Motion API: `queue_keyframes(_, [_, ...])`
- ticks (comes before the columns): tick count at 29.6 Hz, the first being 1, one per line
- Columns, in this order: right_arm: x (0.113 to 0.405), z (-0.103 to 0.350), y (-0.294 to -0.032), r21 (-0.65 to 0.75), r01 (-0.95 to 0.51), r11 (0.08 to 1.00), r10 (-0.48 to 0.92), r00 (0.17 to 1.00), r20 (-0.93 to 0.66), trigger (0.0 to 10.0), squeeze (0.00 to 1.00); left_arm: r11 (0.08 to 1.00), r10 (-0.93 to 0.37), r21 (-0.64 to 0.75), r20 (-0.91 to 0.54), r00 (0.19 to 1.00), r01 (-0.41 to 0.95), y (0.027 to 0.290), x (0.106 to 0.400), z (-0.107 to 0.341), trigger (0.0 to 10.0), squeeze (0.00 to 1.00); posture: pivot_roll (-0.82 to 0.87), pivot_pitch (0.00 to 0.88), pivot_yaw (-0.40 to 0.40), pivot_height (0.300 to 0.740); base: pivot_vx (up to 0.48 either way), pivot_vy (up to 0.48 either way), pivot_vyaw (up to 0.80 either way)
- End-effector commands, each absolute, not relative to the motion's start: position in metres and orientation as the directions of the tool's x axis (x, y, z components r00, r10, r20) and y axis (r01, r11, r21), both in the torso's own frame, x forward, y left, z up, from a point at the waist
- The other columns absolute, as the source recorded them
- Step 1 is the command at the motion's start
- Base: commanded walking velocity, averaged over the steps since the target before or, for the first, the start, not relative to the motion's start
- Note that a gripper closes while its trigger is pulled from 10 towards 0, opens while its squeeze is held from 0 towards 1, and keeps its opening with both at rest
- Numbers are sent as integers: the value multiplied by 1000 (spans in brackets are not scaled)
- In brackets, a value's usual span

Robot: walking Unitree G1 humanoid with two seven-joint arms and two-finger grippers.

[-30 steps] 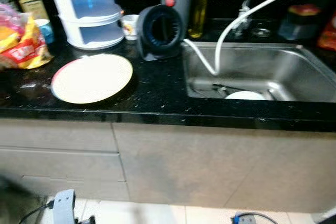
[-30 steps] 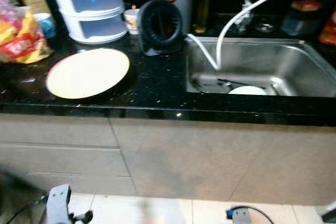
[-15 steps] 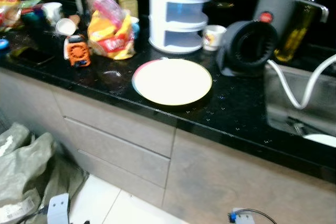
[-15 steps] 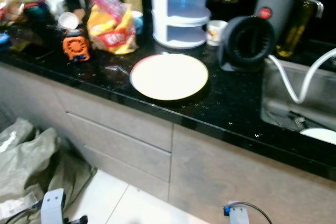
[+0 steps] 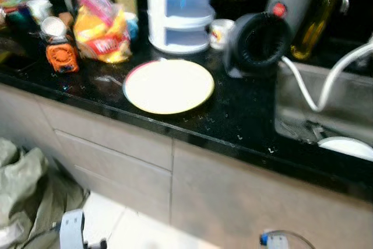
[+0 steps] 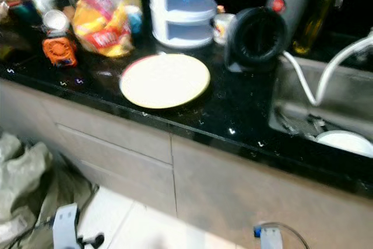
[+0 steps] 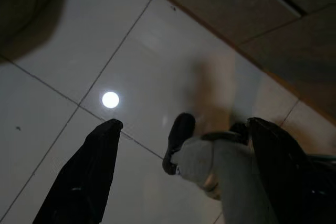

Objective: Kitchen organization

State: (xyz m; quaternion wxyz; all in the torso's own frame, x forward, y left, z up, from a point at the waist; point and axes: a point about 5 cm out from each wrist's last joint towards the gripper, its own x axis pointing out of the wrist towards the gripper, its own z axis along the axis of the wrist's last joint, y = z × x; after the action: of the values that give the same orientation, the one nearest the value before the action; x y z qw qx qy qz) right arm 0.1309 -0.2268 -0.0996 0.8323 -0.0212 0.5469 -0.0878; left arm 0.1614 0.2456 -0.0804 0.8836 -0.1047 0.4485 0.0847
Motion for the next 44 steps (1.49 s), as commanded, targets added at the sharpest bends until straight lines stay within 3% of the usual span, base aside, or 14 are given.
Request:
queue_keyframes(1, [128,-101,-224,-124,124,984,-162,373,-913,10000,0,963,59,-107,-813,579,-248,245,161,-81,10000,0,105,14,-10,740,0,0,0])
queue_keyframes(22, [132,-100,-227,-132,126,983,-171,378,-910,10000,0,968,47,-117,-783,620,-222,242,169,-77,10000,0,106,17,-23,740,0,-146,0])
queue_keyframes(32, [132,-99,-227,-131,122,984,-168,375,-912,10000,0,992,-28,-106,-707,706,-67,241,195,-62,10000,0,121,32,-30,740,0,0,-800])
queue_keyframes(44, [143,-96,-225,-146,21,989,-142,391,-909,10000,0,998,-61,-45,-585,809,44,240,207,-48,10000,0,194,64,-88,740,0,0,0])
